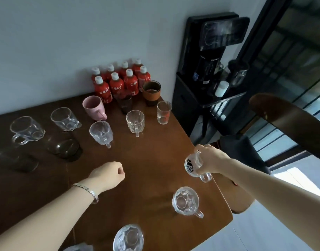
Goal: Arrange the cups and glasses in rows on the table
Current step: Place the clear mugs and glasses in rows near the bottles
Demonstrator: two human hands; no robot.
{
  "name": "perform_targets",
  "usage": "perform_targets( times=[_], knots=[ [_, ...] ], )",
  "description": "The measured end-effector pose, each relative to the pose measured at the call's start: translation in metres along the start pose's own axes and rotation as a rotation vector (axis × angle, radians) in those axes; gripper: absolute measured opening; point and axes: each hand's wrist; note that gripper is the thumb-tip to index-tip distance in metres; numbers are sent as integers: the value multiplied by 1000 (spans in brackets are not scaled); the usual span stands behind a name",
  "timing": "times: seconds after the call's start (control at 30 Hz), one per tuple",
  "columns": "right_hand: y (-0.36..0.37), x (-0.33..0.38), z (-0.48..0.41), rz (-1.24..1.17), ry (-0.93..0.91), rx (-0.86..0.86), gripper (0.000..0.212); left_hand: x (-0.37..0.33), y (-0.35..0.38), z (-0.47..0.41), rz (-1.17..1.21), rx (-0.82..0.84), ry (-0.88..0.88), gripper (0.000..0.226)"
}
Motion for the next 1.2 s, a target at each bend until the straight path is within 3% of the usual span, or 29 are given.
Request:
perform_targets(
  times=[0.17, 0.43, 0.67, 0.87, 1.07, 1.13, 1.2],
  knots=[
    [-40, 43, -64, 68, -88, -68, 75, 27, -9, 1, 38, -36, -62, 14],
    [-42, 80, -117, 250, -167, 42, 68, 57, -6, -2, 91, -18, -177, 17],
    [-25, 69, -115, 293, -112, 84, 84, 60, 1, -3, 88, -8, -158, 13],
    [-14, 63, -102, 305, -87, 7, 100, 55, 0, 2, 86, -7, -113, 13],
    [-11, 71, -51, 178, -234, -232, 52, 60, 2, 13, 91, -10, -86, 15],
    [-8, 69, -28, 80, -201, -191, 36, 61, 5, 17, 73, -1, -66, 15],
    [-3, 64, -4, 39, -145, -62, 39, 59, 8, 20, 59, 11, -50, 14]
  ],
)
Point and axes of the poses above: each hand's wrist, its own z-axis away from the middle knuckle, its own y-axis out of the palm, x = y × z, and after that the axes turned 5 degrees about -x, right-handed
